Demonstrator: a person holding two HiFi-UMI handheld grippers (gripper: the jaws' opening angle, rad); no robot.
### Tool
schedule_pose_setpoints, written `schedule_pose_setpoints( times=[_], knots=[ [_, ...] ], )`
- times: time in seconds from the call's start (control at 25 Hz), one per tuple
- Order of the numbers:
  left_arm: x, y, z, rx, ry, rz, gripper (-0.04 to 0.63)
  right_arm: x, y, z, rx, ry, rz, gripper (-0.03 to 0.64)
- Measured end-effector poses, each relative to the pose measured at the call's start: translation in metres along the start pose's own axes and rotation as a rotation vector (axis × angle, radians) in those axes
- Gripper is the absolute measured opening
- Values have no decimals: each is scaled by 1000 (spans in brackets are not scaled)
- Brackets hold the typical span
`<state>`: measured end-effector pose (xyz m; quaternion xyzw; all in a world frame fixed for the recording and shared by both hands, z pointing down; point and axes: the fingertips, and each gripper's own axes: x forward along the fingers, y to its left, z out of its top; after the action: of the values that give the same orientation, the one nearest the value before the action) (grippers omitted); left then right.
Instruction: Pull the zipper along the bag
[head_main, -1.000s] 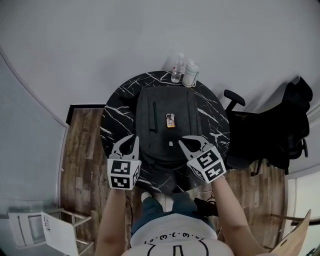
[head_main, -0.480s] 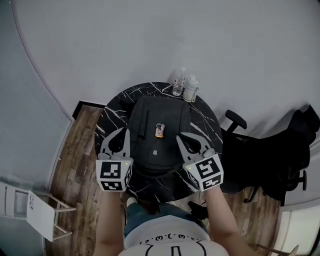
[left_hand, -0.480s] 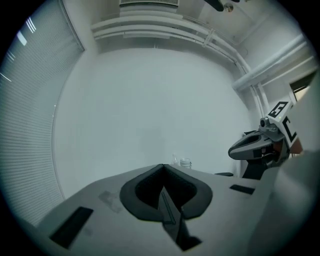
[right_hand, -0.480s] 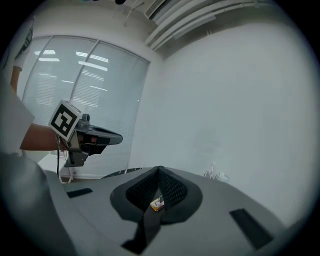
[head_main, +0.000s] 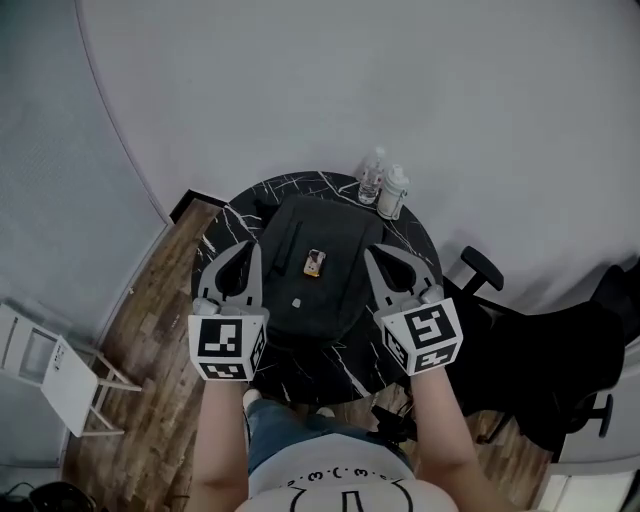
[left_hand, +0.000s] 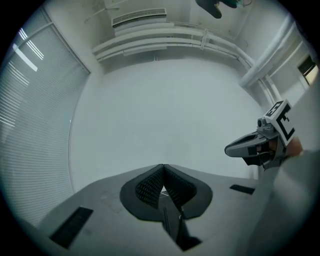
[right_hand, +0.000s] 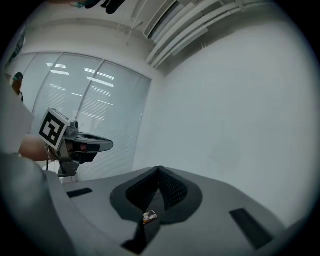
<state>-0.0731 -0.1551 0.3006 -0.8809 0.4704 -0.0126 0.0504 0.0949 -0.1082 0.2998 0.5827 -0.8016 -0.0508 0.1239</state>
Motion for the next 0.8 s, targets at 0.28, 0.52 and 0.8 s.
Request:
schedule_pose_setpoints(
  times=[0.28,0.52,0.8],
  knots=[
    [-1,-1,24,39,-32,-5,15,-3,-5,20,14,-65,-29,52],
    [0,6,35,16,-64,-16,15,-9,-3,35,6,-82,-69,52],
    [-1,11,52,32,-99,-39,15,-18,-5,59,-23,-119,-128,52]
  ],
)
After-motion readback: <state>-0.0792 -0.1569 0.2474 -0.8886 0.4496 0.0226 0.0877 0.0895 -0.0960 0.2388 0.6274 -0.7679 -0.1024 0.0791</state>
